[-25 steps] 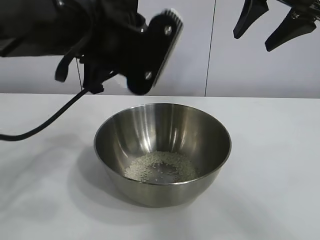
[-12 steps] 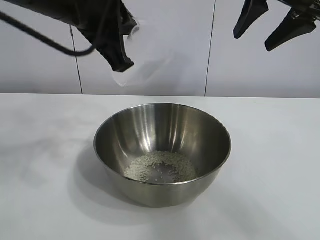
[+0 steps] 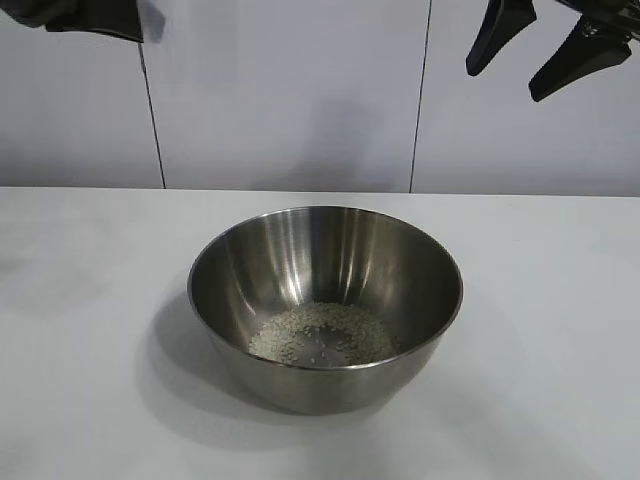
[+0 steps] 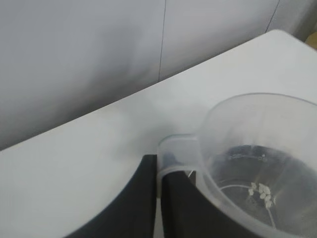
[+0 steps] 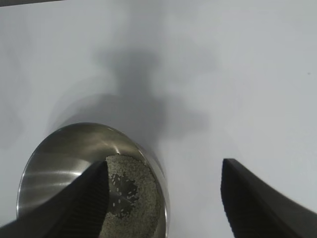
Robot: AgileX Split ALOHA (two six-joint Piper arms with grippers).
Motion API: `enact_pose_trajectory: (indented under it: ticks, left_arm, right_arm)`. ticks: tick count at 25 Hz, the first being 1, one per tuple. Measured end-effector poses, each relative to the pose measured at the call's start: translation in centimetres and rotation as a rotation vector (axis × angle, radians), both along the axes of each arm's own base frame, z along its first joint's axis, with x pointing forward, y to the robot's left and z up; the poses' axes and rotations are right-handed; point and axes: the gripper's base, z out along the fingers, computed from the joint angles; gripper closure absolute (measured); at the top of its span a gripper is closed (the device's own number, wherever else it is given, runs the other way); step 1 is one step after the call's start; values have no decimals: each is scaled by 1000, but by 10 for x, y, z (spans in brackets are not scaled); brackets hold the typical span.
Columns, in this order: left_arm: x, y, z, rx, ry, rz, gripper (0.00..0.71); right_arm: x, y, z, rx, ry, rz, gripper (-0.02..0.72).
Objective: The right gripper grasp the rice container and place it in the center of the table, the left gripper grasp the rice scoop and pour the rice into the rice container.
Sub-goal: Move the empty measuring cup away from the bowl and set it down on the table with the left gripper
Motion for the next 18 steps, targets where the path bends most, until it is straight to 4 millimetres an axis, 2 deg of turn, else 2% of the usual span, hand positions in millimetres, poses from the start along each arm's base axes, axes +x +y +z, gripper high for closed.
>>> enact_pose_trajectory:
  ticks: [4, 6, 13, 18]
  left_arm:
    - [3, 30, 8, -138, -72, -10, 700]
    - [1, 38, 2, -105, -130, -42, 700]
    - [-9, 39, -36, 172, -311, -226, 700]
    - [7, 39, -83, 209, -231, -273, 700]
  right_arm:
    - [0, 0, 0, 0, 0, 0, 252]
    - [0, 0, 0, 0, 0, 0, 252]
    - [0, 0, 0, 0, -1, 0, 252]
    - [0, 0, 0, 1, -1, 0, 252]
